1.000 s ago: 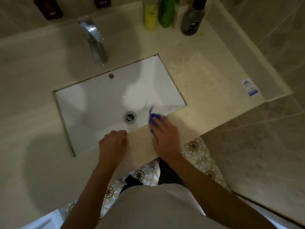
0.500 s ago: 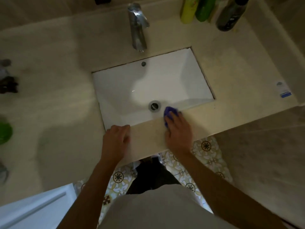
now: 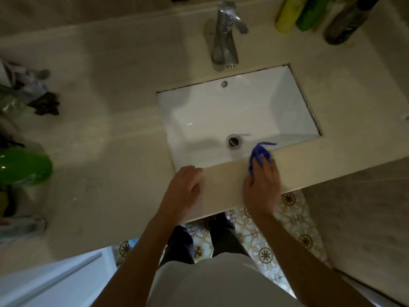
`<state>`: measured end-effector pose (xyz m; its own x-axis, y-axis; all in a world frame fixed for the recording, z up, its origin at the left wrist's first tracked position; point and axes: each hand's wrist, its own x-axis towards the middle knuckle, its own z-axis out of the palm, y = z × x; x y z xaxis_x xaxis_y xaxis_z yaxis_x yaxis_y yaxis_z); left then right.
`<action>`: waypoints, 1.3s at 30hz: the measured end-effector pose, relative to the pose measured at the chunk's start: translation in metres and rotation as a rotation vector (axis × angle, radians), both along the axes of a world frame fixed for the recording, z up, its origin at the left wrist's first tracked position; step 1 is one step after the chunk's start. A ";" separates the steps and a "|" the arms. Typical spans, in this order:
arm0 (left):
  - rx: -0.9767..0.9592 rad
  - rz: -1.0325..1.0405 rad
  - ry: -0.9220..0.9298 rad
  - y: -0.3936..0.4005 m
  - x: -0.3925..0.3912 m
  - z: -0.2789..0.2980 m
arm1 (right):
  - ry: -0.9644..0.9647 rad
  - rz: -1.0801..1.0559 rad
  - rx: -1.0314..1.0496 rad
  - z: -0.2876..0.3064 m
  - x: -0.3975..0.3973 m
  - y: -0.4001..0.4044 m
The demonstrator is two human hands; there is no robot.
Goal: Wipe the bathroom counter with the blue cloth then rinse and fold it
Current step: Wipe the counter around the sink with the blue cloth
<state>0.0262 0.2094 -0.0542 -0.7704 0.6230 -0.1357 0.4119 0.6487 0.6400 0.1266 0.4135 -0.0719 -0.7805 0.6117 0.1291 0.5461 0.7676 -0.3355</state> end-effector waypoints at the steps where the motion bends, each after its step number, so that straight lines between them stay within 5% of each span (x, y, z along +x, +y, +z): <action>1: 0.020 0.060 -0.018 -0.012 -0.002 0.000 | 0.000 0.064 -0.032 0.001 -0.007 -0.037; 5: -0.095 0.286 0.157 -0.107 -0.021 -0.010 | 0.064 0.553 -0.094 -0.006 -0.028 -0.168; 7: -0.203 0.355 0.280 -0.162 -0.036 -0.013 | -0.006 0.819 -0.023 -0.010 -0.035 -0.171; 9: -0.319 0.419 0.306 -0.206 -0.052 -0.009 | -0.072 0.786 0.041 -0.011 -0.040 -0.140; 12: -0.441 0.467 0.221 -0.242 -0.056 -0.008 | -0.072 0.404 0.016 -0.004 -0.027 -0.106; 15: -0.475 0.436 0.199 -0.252 -0.049 -0.016 | -0.013 0.265 0.012 0.003 -0.003 -0.162; 19: -0.420 0.479 0.172 -0.252 -0.051 -0.021 | -0.037 0.850 -0.030 0.001 -0.034 -0.266; 23: -0.377 0.494 0.140 -0.262 -0.055 -0.018 | -0.093 1.258 0.035 -0.009 -0.112 -0.276; 26: -0.339 0.537 0.123 -0.263 -0.056 -0.015 | -0.045 1.041 0.115 -0.007 -0.148 -0.219; 30: -0.211 0.626 0.100 -0.261 -0.052 -0.011 | -0.054 0.754 0.021 0.003 -0.088 -0.190; 33: -0.068 0.747 0.032 -0.256 -0.052 -0.007 | -0.014 1.108 -0.010 0.001 -0.050 -0.241; 36: -0.068 0.793 0.019 -0.251 -0.053 -0.005 | 0.071 1.472 -0.095 -0.004 -0.108 -0.292; 39: -0.145 0.839 0.099 -0.244 -0.056 -0.005 | 0.071 1.463 -0.081 -0.004 -0.201 -0.290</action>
<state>-0.0294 -0.0348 -0.0588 -0.9812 -0.1769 -0.0773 -0.1912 0.8363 0.5139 -0.0741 0.1236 -0.0754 -0.6913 -0.6949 0.1979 -0.7048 0.5884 -0.3963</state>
